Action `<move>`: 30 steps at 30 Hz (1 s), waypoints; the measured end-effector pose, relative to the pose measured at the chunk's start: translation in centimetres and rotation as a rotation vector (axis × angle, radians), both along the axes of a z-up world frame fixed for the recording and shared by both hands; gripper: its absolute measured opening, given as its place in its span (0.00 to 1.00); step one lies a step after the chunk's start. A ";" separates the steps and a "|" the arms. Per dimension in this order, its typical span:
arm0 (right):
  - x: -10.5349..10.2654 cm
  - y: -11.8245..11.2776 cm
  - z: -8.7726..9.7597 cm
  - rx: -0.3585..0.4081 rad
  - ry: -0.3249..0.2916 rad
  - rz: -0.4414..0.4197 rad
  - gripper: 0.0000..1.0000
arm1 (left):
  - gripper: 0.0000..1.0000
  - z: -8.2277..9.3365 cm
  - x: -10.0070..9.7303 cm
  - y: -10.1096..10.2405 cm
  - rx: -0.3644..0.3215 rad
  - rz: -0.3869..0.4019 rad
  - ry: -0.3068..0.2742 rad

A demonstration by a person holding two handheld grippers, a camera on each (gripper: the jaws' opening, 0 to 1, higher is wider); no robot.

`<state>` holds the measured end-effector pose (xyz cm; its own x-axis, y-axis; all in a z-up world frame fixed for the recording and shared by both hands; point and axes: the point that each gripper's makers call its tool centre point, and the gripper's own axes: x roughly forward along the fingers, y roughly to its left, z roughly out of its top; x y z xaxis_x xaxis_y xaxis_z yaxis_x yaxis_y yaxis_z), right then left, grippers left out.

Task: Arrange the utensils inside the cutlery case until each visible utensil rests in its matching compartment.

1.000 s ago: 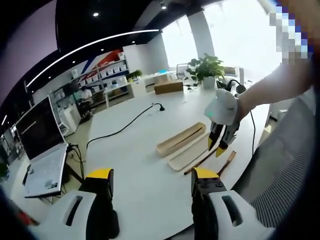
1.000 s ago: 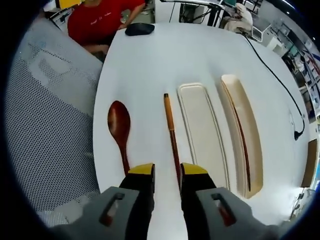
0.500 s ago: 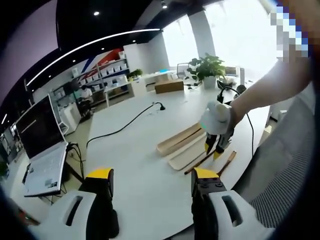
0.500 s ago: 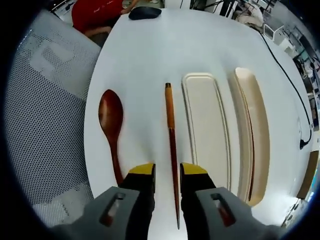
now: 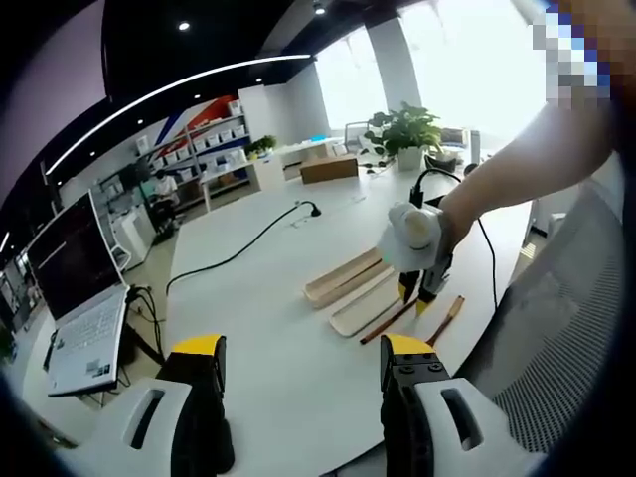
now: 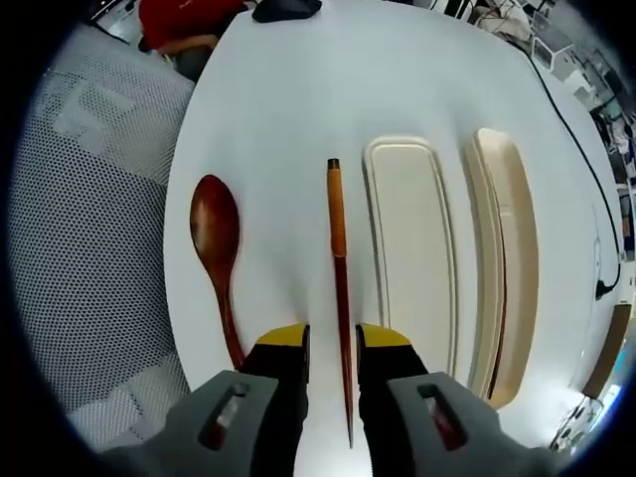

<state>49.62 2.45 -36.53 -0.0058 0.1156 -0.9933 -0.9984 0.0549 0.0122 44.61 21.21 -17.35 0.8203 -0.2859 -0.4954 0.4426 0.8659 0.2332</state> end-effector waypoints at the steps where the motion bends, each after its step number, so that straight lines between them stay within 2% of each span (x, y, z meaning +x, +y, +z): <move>1: 0.0 0.0 0.0 0.001 0.000 -0.001 0.15 | 0.65 0.0 0.0 0.0 0.003 -0.001 -0.002; 9: 0.2 -0.1 0.0 0.035 0.004 -0.017 0.12 | 0.65 -0.2 -0.1 -0.2 0.017 -0.013 0.008; 13: 0.4 -0.1 0.0 0.035 -0.001 -0.014 0.08 | 0.65 -0.1 -0.1 -0.2 0.019 -0.012 0.004; 15: 0.6 0.0 0.0 0.040 -0.009 0.007 0.01 | 0.65 -0.1 -0.1 -0.1 0.018 -0.010 0.004; 22: 0.4 0.0 0.0 0.019 -0.019 0.031 0.00 | 0.65 -0.1 -0.1 0.0 0.020 -0.006 0.001; 26: 0.3 0.0 0.1 0.023 -0.036 0.083 0.00 | 0.65 -0.1 0.0 -0.1 0.021 -0.014 0.004; 30: -0.5 -0.1 0.1 0.022 -0.021 0.107 0.00 | 0.65 -0.1 0.0 -0.1 0.021 -0.014 0.004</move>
<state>49.10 2.33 -36.43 0.0020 0.1371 -0.9906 -0.9986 -0.0523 -0.0092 44.62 21.11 -17.41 0.8141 -0.2870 -0.5049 0.4560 0.8542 0.2498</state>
